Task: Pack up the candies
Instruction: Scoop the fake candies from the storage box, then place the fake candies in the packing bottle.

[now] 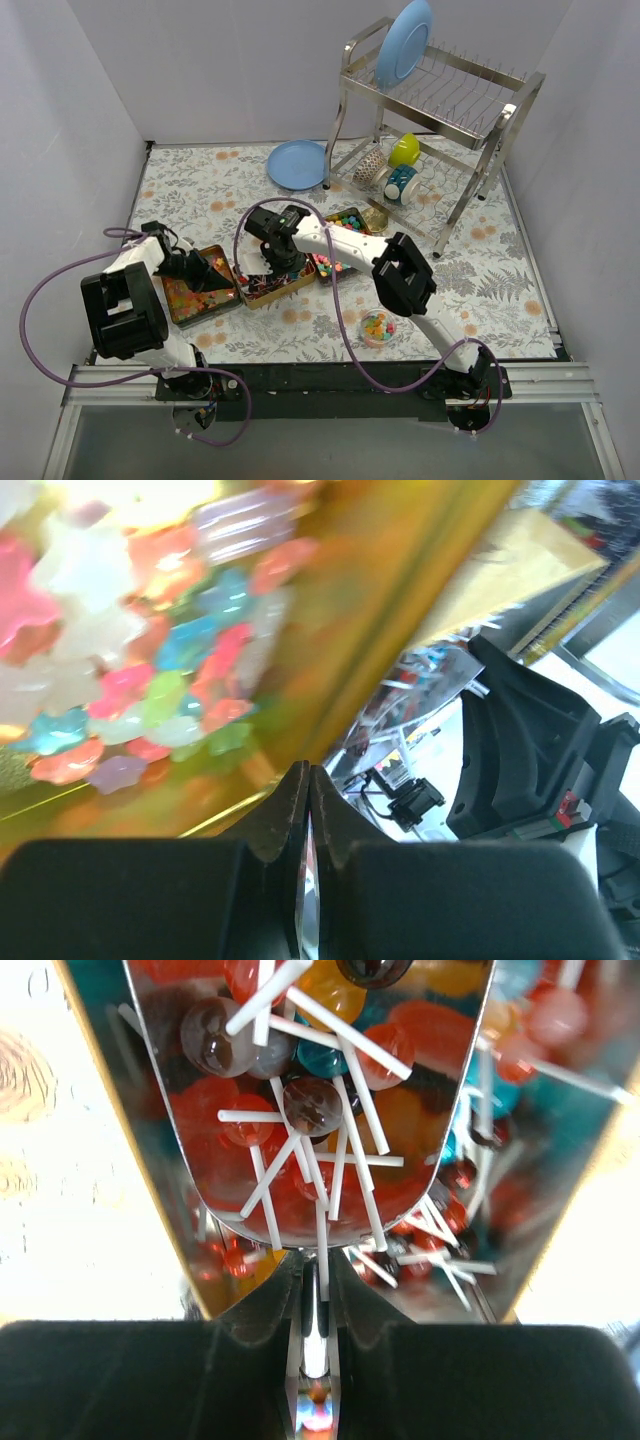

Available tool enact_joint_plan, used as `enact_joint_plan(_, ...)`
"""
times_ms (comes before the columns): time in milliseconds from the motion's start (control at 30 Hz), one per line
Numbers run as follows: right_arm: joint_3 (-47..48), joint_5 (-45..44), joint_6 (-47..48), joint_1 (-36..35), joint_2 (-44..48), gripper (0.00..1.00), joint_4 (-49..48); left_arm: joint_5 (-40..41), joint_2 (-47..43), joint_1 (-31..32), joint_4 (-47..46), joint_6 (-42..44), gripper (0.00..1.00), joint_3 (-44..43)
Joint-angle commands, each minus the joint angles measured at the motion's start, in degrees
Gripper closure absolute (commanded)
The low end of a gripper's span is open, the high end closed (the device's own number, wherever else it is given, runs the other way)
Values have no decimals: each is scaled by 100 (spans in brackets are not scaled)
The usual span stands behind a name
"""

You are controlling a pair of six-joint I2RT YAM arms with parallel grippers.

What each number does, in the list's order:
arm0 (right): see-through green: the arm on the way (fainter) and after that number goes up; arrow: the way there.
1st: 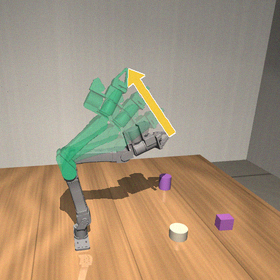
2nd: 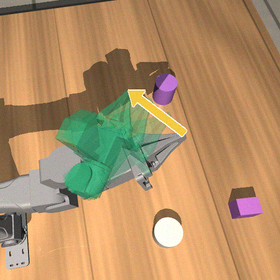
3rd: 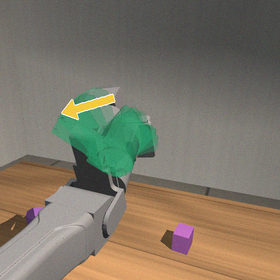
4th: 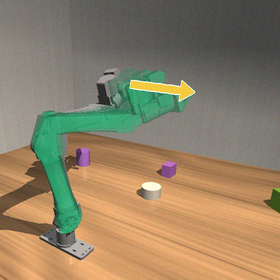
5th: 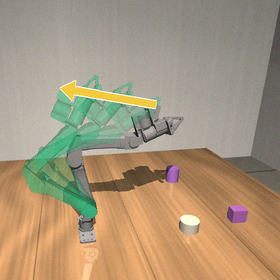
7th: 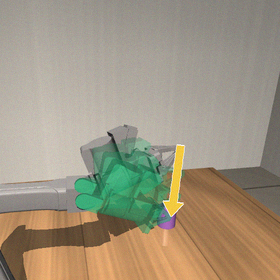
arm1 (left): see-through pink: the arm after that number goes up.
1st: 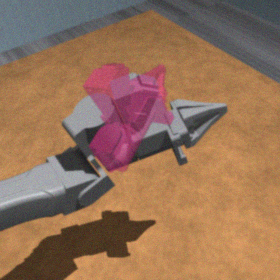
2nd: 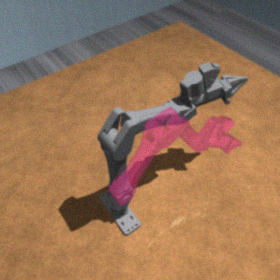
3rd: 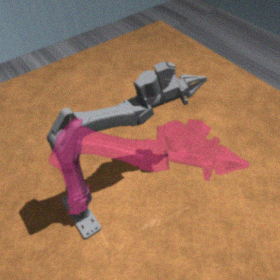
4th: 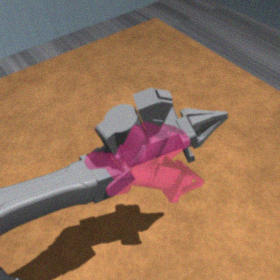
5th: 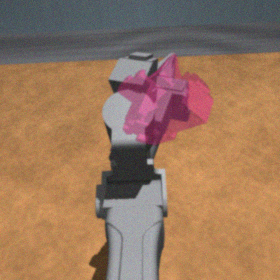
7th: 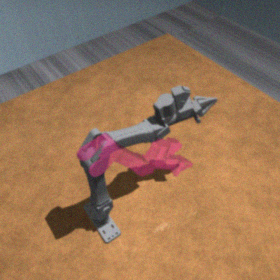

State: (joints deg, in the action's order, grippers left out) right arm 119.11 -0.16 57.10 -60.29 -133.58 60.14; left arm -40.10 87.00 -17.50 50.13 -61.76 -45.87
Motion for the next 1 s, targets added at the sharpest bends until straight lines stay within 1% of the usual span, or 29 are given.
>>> enact_joint_plan(0, -10, 113, 55, 114, 710, 99, 182, -323, 80, 18, 216, 480, 100, -484)
enact_joint_plan(133, -256, 113, 64, 141, 921, 99, 139, -639, 72, 18, 173, 630, 100, -616)
enact_joint_plan(167, -265, 113, 73, 141, 956, 99, 147, -883, 54, 10, 164, 638, 100, -634)
enact_joint_plan(267, -213, 104, 56, 158, 991, 99, 173, -1105, 10, 18, 173, 621, 100, -686)
enact_joint_plan(433, -125, 192, -76, 316, 1193, 99, 279, -1141, -113, 9, 287, 770, 100, -862)
enact_joint_plan(567, -484, 149, -76, 553, 1754, 99, 384, -1307, -87, 9, 226, 911, 100, -1064)
enact_joint_plan(733, -1538, 78, 38, 957, 2616, 99, 455, -1343, -17, 18, 208, 1069, 100, -1424)
enact_joint_plan(767, -1714, 61, 64, 1010, 2940, 99, 472, -1334, 1, 10, 208, 1104, 100, -1469)
enact_joint_plan(833, -2302, 43, 151, 1133, 3310, 99, 464, -1334, 45, 18, 182, 1096, 100, -1539)
enact_joint_plan(867, -2505, -166, 187, 1160, 3660, 99, 455, -1343, 62, 18, 173, 1096, 100, -1539)
enact_joint_plan(933, -3144, -299, 318, 1195, 4013, 99, 446, -1360, 141, 9, 111, 1069, 100, -1566)
enact_joint_plan(967, -3366, -404, 354, 1204, 4354, 99, 446, -1360, 168, 18, 94, 1061, 100, -1609)
